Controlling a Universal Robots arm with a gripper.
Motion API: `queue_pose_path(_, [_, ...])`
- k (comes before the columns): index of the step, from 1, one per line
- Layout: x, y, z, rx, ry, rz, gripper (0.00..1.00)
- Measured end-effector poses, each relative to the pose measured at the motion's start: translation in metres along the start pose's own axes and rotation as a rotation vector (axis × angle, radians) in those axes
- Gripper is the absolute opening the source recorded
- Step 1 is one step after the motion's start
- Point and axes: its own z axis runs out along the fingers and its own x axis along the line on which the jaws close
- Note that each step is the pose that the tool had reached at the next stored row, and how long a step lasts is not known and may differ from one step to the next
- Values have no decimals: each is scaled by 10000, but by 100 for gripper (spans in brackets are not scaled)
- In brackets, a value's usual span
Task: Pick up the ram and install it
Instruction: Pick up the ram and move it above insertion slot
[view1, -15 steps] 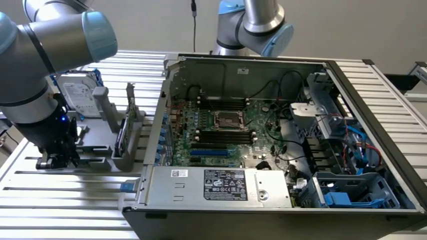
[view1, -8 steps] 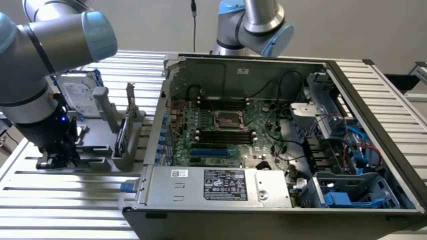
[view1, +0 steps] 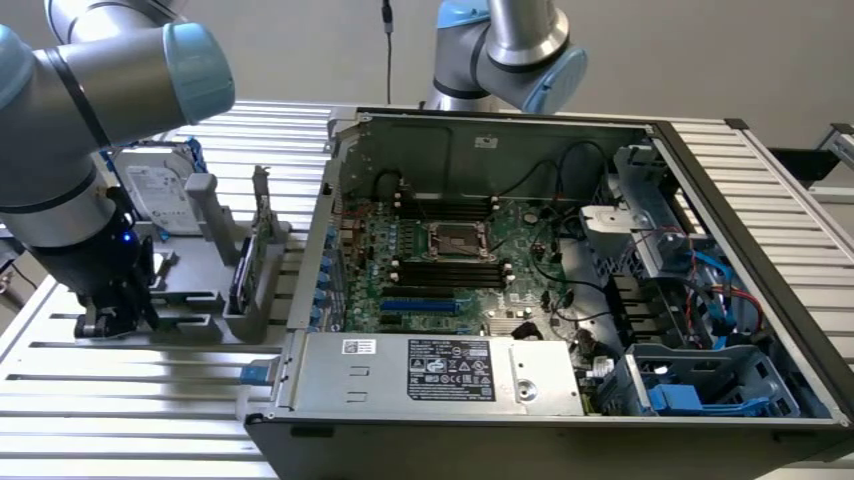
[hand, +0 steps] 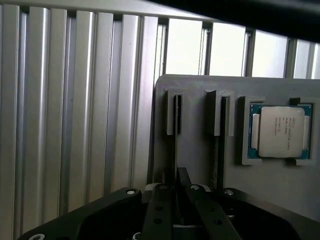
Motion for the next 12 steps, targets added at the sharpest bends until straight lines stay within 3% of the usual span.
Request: queue_pose_path(12, [1,-14,-1,-16,-5,53,14])
